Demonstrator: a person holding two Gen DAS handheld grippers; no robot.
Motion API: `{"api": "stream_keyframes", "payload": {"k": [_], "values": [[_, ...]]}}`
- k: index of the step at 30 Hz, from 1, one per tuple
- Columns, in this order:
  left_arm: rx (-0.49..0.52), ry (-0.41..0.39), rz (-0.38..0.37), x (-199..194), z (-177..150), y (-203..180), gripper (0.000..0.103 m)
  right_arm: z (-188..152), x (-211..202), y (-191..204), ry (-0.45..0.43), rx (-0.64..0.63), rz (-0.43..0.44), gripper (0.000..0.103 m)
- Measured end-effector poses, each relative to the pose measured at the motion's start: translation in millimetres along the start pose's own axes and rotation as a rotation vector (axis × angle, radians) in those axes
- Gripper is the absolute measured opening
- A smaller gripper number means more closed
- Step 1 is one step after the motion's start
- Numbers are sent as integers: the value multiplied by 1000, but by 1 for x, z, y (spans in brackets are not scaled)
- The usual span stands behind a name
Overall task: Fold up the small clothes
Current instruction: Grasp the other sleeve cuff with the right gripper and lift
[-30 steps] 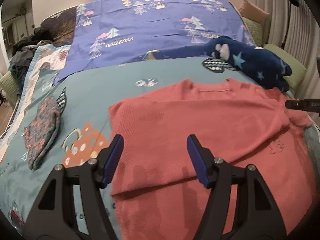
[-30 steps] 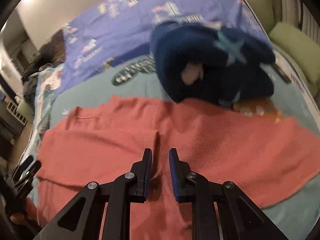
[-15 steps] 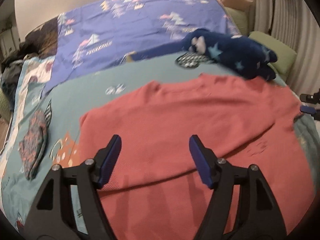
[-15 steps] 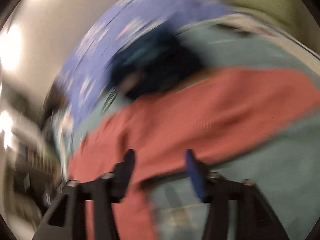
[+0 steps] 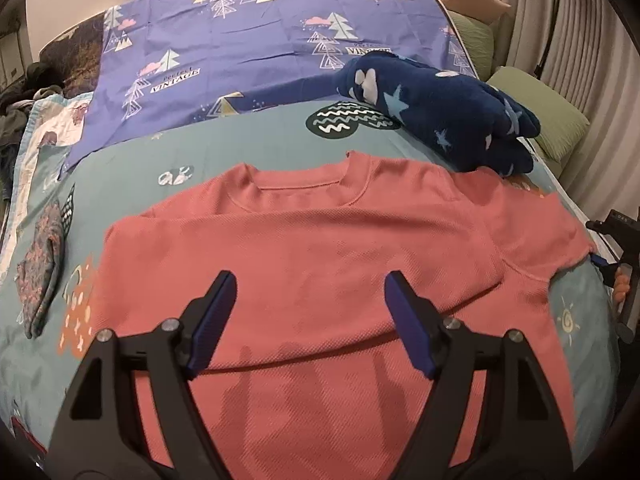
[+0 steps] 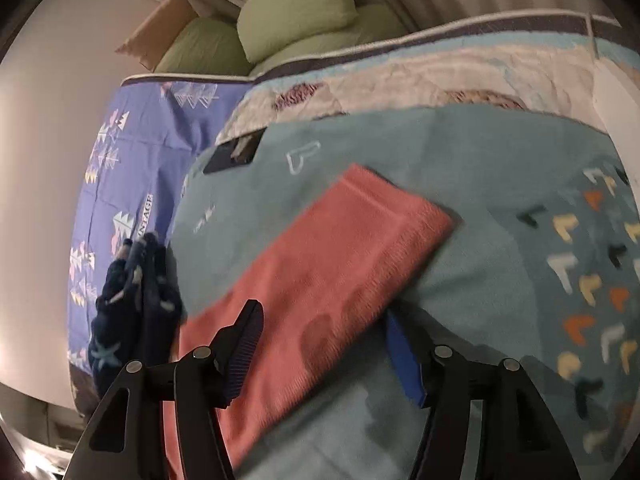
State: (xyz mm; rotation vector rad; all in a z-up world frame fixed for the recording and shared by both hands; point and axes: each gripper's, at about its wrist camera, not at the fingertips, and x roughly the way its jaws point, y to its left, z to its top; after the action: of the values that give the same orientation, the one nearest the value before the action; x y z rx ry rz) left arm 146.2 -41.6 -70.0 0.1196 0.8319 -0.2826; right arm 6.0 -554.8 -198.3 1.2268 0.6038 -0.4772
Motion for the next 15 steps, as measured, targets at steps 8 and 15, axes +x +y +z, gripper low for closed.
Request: {"api": "stream_keyframes", "payload": {"k": [8,15], "values": [[0,11,19,13,0,3,77,0,-1,29,-42,-106,65,4],[-21,11,31,14,-3,16,77,-58,-51,137,-130,-467,196,4]]}}
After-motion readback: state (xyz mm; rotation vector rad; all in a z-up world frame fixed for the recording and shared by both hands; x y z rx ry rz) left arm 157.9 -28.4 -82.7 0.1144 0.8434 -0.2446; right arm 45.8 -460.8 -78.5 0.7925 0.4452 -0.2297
